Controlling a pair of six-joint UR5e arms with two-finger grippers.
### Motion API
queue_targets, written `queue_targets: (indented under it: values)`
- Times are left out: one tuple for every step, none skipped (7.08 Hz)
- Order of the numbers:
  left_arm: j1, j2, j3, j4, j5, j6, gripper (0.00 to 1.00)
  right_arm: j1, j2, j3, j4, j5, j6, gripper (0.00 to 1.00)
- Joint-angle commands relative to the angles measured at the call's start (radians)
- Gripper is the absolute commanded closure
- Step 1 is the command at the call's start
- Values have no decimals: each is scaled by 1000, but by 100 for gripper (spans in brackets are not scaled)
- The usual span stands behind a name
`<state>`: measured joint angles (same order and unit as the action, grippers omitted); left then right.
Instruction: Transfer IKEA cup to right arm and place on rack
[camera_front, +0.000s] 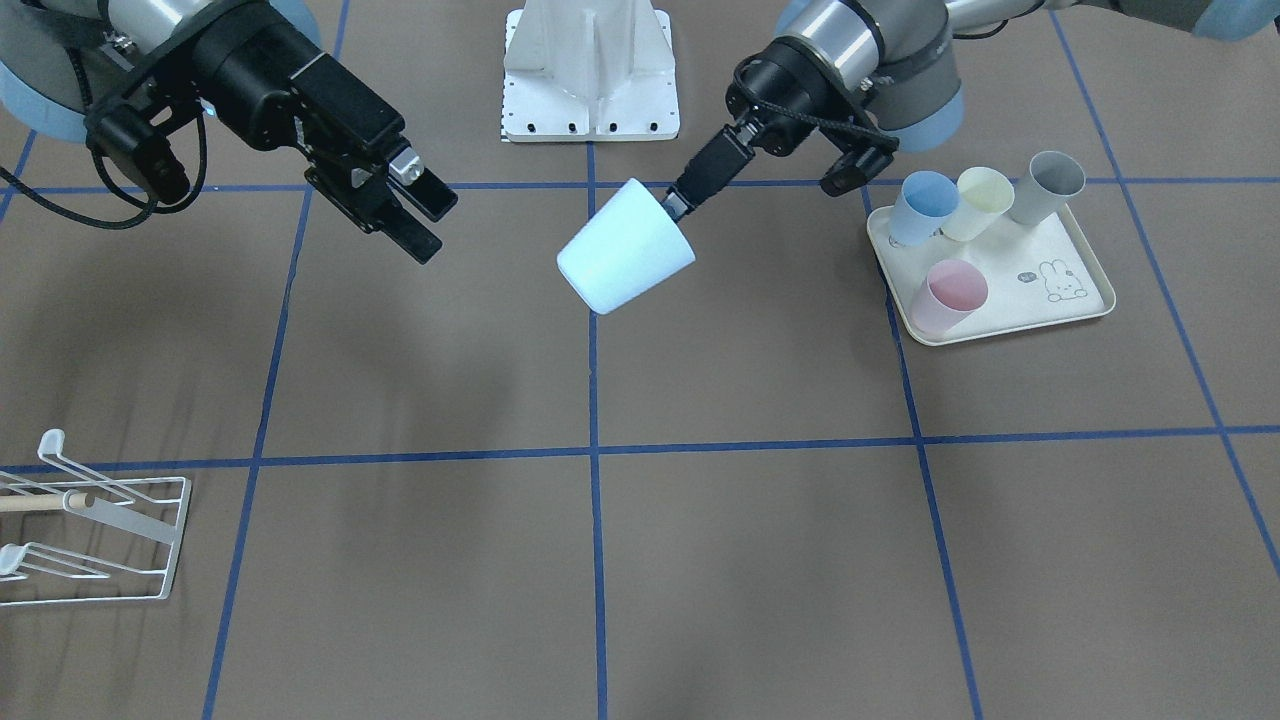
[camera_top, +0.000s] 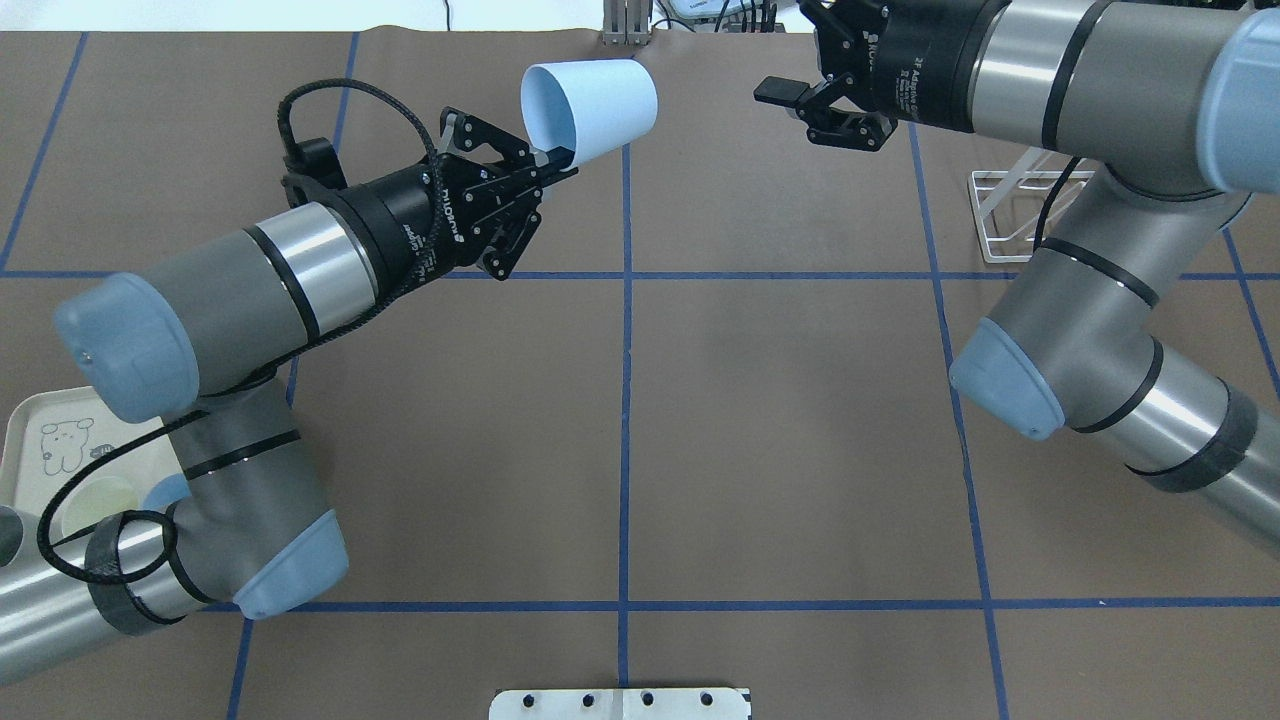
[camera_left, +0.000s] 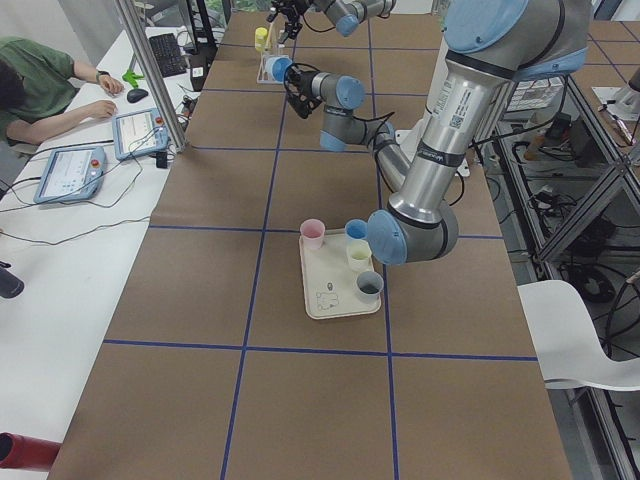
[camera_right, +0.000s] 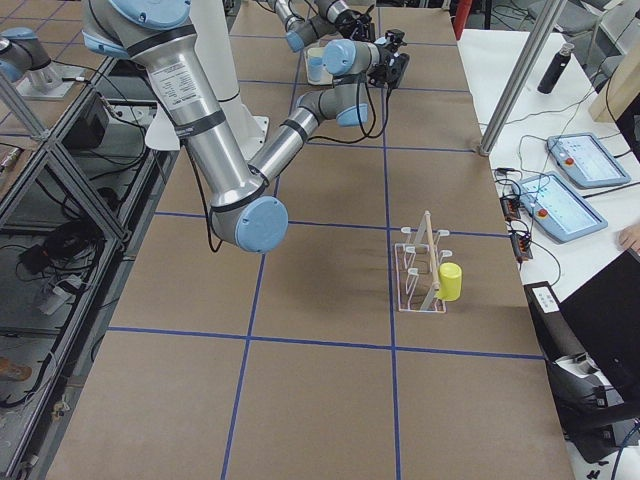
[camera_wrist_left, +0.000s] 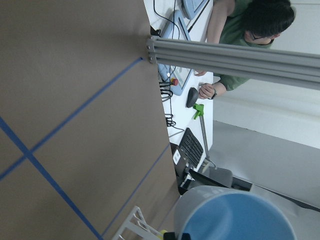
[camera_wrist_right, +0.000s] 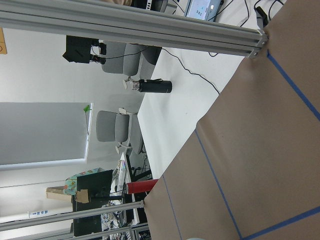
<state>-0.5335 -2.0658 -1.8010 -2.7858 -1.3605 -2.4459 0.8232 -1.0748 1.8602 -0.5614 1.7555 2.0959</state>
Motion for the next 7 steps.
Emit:
queue_targets:
  values:
    - [29, 3, 38, -144, 67, -7, 100, -22, -5, -24, 78, -19, 48, 0]
    - [29, 1, 60, -174, 81, -15, 100, -30, -4, -29, 78, -19, 49, 0]
    - [32, -10, 78, -181, 102, -21, 100, -42, 1, -30, 78, -25, 49, 0]
    - [32, -11, 78, -181, 103, -22, 100, -52, 3, -30, 77, -34, 49, 0]
    - [32, -11, 78, -181, 103, -39, 100, -64, 6, -30, 77, -43, 49, 0]
    - [33, -13, 78, -181, 103, -42, 100, -78, 6, -30, 75, -63, 49, 0]
    - [33, -32, 83, -178, 107, -42, 100, -85, 7, -30, 75, -70, 49, 0]
